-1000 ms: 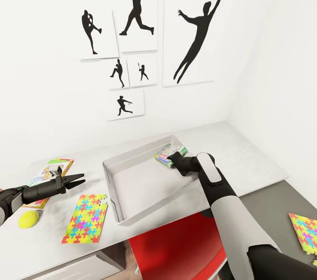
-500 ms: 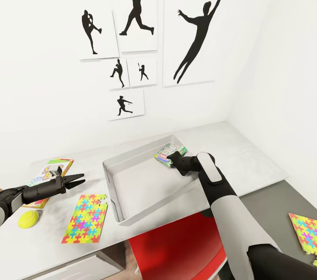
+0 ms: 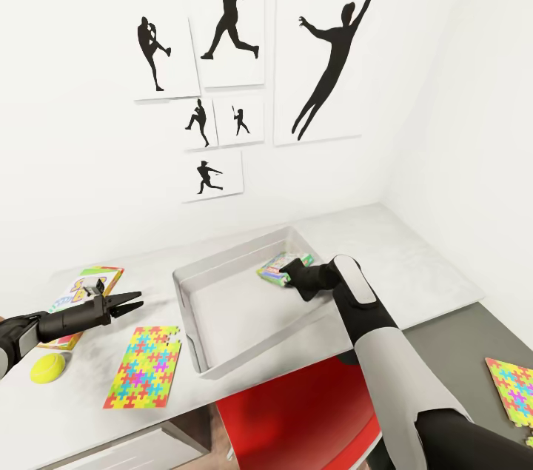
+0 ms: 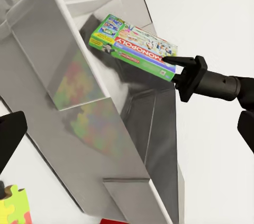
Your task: Put all the toys in the child's room - the three board games (two on the bed and one on the table), the two jigsaw puzzles on the table, and the tennis ball on the table - inside the toy box on the table in the child's room.
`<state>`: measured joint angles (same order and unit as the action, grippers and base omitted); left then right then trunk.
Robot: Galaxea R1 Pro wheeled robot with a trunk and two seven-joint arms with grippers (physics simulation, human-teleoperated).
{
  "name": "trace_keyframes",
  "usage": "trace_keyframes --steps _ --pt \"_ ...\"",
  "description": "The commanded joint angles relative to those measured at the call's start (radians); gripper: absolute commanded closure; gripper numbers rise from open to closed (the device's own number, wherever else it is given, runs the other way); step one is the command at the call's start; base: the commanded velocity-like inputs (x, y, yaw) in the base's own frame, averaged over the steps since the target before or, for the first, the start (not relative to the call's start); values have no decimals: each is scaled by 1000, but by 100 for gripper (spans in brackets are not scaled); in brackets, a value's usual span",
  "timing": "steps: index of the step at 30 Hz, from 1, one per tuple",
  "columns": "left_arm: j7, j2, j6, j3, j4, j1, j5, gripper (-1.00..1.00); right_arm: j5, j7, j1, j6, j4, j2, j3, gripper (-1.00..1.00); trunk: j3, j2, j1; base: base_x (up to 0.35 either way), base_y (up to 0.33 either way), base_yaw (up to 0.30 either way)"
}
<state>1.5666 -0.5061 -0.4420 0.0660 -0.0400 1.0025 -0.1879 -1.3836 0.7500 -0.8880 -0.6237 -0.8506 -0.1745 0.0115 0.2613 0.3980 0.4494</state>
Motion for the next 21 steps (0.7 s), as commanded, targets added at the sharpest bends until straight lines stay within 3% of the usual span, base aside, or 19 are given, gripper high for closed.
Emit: trace_keyframes --steps 1,21 --pt "4 0 -11 6 0 1 7 -100 -7 9 -1 -1 -1 0 1 100 2 2 1 0 0 0" --pt "4 0 -11 6 0 1 7 -100 -7 11 -3 8 0 0 -1 100 2 2 1 0 0 0"
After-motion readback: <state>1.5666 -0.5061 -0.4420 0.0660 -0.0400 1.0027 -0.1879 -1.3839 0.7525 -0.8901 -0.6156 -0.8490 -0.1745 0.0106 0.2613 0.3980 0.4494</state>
